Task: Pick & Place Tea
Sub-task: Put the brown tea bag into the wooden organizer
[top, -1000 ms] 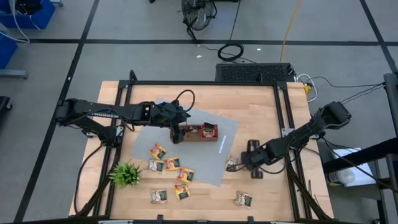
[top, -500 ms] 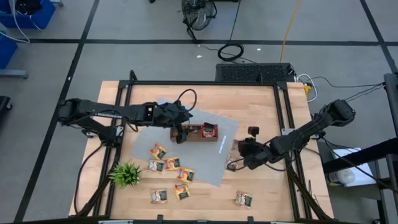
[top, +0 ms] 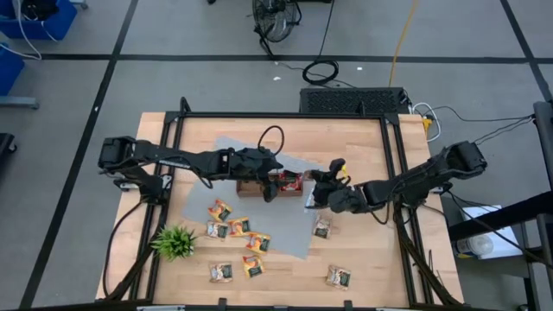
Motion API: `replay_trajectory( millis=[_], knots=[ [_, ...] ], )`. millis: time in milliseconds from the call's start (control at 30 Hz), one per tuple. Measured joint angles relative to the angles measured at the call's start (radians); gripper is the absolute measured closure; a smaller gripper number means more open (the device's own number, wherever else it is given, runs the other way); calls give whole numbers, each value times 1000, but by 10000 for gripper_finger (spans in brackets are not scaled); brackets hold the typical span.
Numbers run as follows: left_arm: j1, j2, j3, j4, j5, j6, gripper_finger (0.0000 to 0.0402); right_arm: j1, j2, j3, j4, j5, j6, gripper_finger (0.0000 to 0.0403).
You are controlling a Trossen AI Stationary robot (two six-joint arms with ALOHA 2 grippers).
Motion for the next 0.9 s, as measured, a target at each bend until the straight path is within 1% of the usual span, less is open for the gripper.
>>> replay_trajectory(
  millis=[100, 167, 367, 467, 667, 800, 900],
  knots=[
    [0, 15, 1, 84, 26, -16, 82, -13, 26, -5, 72, -29, -38, 402],
    [-3, 30, 2, 126, 27, -18, 82, -16, 39, -10, 90, -28, -64, 402],
    [-5, 38, 1, 130, 10, 9, 84, -16, 45, -9, 160, -28, -128, 403],
    [-2, 39, 1, 127, 7, -14, 90, -16, 45, -9, 236, -30, -192, 403],
    [3, 51, 0, 131, 7, -22, 105, -19, 45, -9, 365, -110, -269, 403],
    [3, 48, 0, 136, 6, -23, 114, -39, 45, -7, 373, -154, -270, 403],
    [3, 49, 0, 134, 6, -22, 120, -43, 45, -7, 383, -157, -265, 403]
  ],
)
